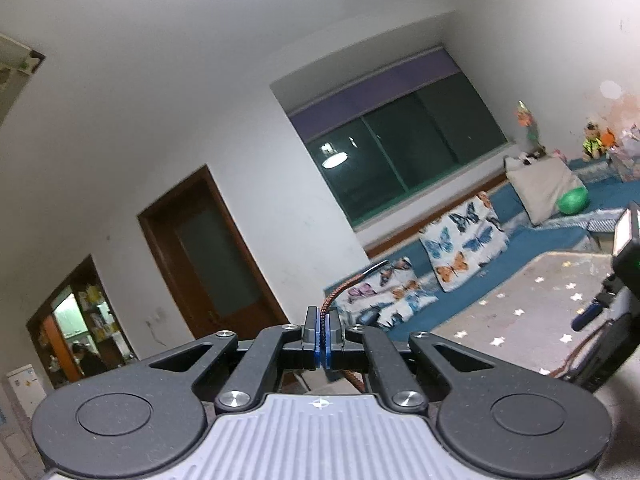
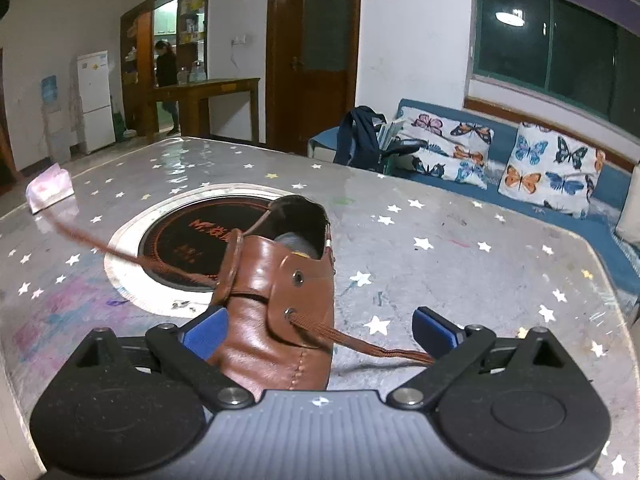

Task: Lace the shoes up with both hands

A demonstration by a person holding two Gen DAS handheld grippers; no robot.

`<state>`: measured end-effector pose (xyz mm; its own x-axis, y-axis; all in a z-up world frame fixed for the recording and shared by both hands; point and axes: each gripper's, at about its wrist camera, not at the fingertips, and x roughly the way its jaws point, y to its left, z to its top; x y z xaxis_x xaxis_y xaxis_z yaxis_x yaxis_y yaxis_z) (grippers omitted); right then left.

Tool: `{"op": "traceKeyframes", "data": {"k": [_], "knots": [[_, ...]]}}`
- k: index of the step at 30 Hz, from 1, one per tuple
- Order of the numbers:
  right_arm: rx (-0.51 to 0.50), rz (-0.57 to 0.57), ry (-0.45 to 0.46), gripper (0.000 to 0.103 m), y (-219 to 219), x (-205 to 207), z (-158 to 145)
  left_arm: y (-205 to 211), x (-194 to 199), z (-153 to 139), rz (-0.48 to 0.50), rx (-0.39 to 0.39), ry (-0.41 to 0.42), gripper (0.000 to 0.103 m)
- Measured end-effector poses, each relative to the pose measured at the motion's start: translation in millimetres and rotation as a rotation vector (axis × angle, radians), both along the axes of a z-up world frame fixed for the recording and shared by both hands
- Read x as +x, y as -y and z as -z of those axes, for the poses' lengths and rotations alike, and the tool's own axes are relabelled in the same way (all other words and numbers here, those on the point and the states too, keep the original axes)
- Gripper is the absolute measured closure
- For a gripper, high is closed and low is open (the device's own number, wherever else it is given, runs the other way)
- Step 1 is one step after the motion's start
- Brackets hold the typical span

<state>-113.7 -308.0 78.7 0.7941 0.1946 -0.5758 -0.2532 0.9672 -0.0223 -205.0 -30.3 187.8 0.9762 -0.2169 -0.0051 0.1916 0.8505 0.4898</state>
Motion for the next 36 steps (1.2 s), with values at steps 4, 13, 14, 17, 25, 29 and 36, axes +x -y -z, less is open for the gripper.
{"op": "traceKeyframes", "data": {"k": [4, 13, 14, 17, 25, 29, 36], "knots": [[0.020, -0.007, -0.016, 0.007, 3.3, 10.6, 3.3, 7.6, 10.8, 5.0, 0.009, -0.001, -0.043, 0.101], [0.029, -0.047, -0.034, 0.014, 0.2, 23.7, 7.8, 35.4, 32.6, 23.5, 0.074, 0.031, -0.148, 0.101], [0.025, -0.047, -0.035, 0.014, -0.6, 24.8, 8.7, 39.0, 34.9, 26.1, 0.082, 0.035, -0.160, 0.101], [0.029, -0.048, -0.040, 0.015, -0.4, 27.2, 9.6, 47.0, 40.1, 31.3, 0.098, 0.040, -0.183, 0.101], [0.041, -0.036, -0.043, 0.017, 5.3, 30.2, 8.9, 58.0, 50.6, 39.6, 0.120, 0.053, -0.226, 0.101], [0.054, -0.024, -0.048, 0.017, 10.7, 31.3, 9.7, 63.0, 53.6, 49.4, 0.145, 0.083, -0.255, 0.100], [0.039, -0.016, -0.009, 0.018, 13.4, 24.0, 8.8, 77.2, 68.1, 66.4, 0.176, 0.112, -0.311, 0.100]]}}
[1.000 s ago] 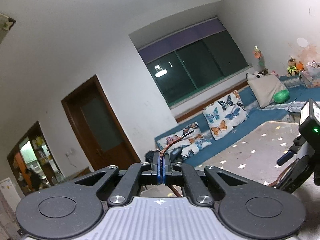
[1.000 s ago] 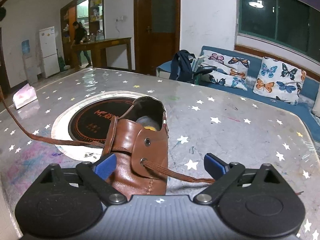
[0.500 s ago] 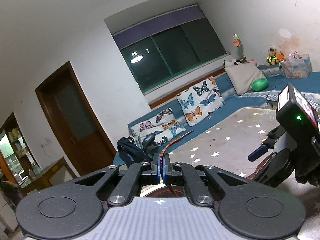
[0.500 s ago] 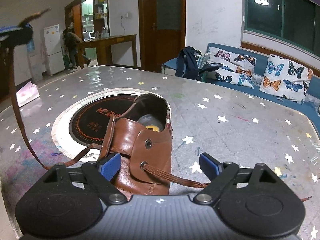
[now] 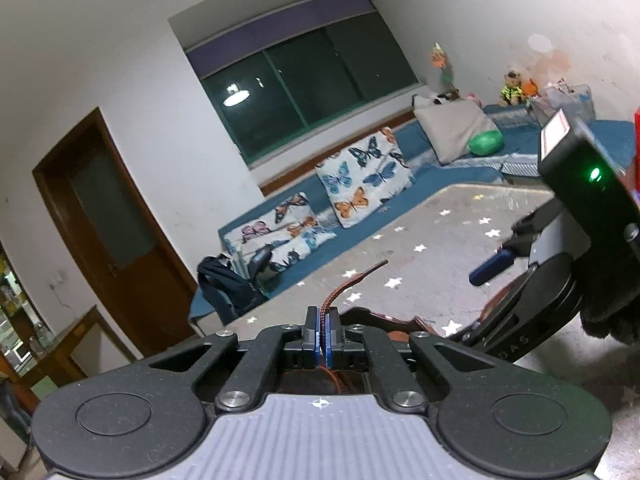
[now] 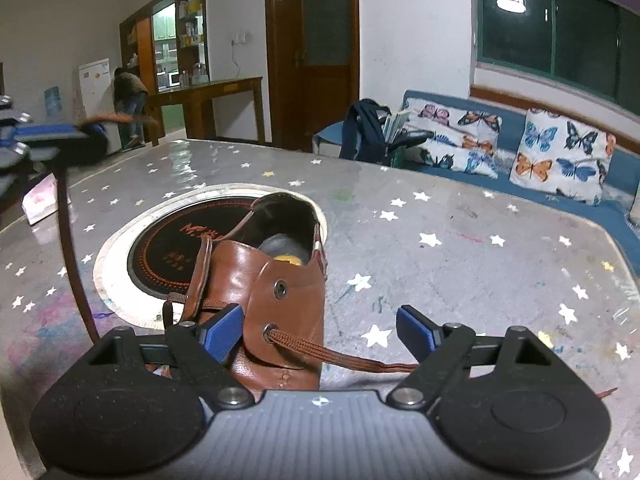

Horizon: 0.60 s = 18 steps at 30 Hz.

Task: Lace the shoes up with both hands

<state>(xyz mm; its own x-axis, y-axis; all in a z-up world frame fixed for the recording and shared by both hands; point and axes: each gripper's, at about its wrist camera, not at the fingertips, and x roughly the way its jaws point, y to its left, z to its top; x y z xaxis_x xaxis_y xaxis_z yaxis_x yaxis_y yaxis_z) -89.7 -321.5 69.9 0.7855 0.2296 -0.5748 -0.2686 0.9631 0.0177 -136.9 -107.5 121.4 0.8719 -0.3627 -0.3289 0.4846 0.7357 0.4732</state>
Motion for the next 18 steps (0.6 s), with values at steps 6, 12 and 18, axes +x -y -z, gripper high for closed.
{"op": "traceKeyframes", "data": {"k": [6, 12, 18], "knots": [[-0.016, 0.019, 0.037, 0.019, 3.2, -6.9, -1.6, 15.7, 10.2, 19.2, 0.035, 0.057, -0.045, 0.100], [0.031, 0.045, 0.047, 0.019, 15.1, -8.5, -1.1, 29.5, 21.8, 34.9, 0.064, 0.098, -0.087, 0.100], [0.081, 0.065, 0.056, 0.019, 28.9, -10.1, 2.2, 45.2, 32.7, 49.7, 0.090, 0.153, -0.109, 0.100]]}}
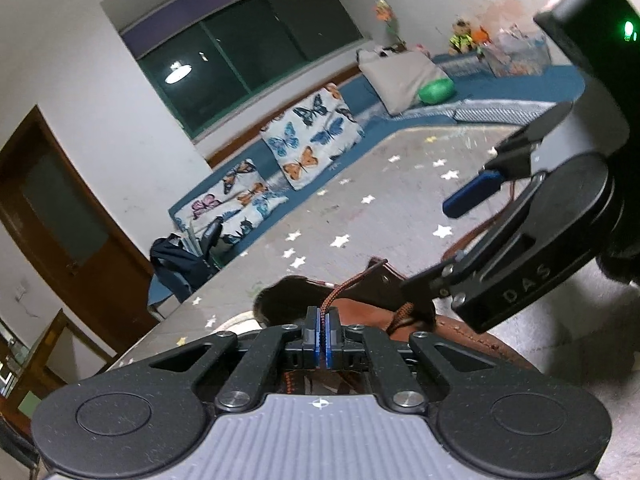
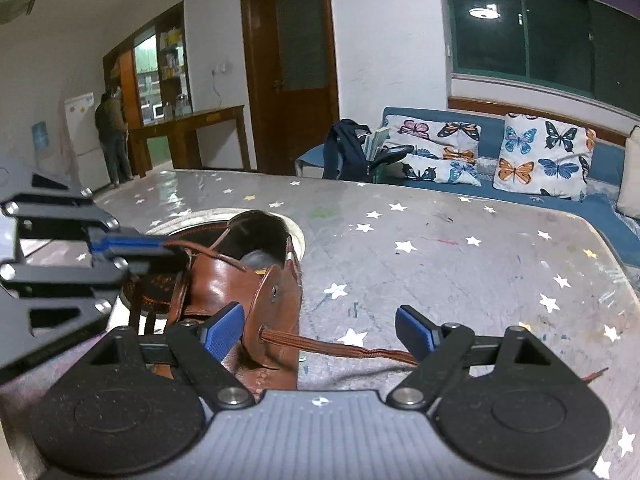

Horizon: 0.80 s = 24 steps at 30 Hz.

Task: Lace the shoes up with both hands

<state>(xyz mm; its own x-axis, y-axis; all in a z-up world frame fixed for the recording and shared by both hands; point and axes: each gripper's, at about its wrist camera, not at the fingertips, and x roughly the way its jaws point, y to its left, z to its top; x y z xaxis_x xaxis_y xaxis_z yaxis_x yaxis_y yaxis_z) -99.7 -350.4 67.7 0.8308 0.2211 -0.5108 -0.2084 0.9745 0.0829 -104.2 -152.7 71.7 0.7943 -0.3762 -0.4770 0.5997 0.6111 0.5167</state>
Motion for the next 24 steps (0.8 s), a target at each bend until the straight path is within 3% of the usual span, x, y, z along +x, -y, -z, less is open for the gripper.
{"op": "traceKeyframes", "data": {"k": [15, 24], "knots": [[0.119, 0.047, -0.021, 0.019, 26.5, 0.9, 10.2, 21.9, 14.5, 2.0, -0.001, 0.071, 0.002, 0.100], [0.142, 0.049, -0.021, 0.019, 29.0, -2.0, 13.4, 32.8, 16.6, 14.8, 0.027, 0.192, 0.033, 0.100]]}}
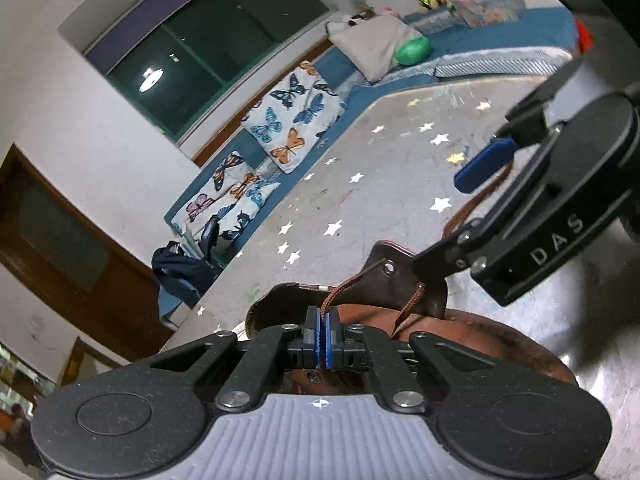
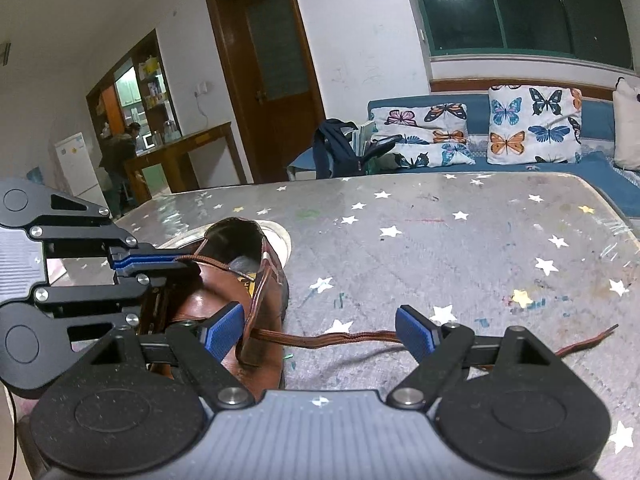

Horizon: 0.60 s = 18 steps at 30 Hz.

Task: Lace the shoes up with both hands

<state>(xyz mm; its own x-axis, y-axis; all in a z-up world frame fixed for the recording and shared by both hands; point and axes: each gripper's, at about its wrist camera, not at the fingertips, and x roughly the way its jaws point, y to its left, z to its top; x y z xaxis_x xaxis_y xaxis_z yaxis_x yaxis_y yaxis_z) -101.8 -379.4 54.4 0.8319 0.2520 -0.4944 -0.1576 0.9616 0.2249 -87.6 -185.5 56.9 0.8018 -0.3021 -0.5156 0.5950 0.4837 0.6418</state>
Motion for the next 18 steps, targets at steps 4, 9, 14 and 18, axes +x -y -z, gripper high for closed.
{"op": "traceKeyframes", "data": {"k": [4, 9, 14, 18], "knots": [[0.004, -0.001, 0.000, 0.019, 0.4, 0.2, 0.5, 3.6, 0.9, 4.2, 0.007, 0.041, 0.009, 0.100], [0.012, 0.000, -0.001, 0.019, 1.1, 0.6, 0.3, 2.9, 2.2, 5.8, 0.020, 0.039, -0.018, 0.100], [0.015, -0.011, -0.001, 0.019, 0.2, 0.6, -0.3, 3.0, 2.6, 6.7, 0.034, 0.037, -0.018, 0.100], [0.006, -0.043, 0.000, 0.019, -4.3, 1.4, -3.4, 3.2, 1.2, 8.1, 0.050, 0.035, -0.023, 0.100]]}}
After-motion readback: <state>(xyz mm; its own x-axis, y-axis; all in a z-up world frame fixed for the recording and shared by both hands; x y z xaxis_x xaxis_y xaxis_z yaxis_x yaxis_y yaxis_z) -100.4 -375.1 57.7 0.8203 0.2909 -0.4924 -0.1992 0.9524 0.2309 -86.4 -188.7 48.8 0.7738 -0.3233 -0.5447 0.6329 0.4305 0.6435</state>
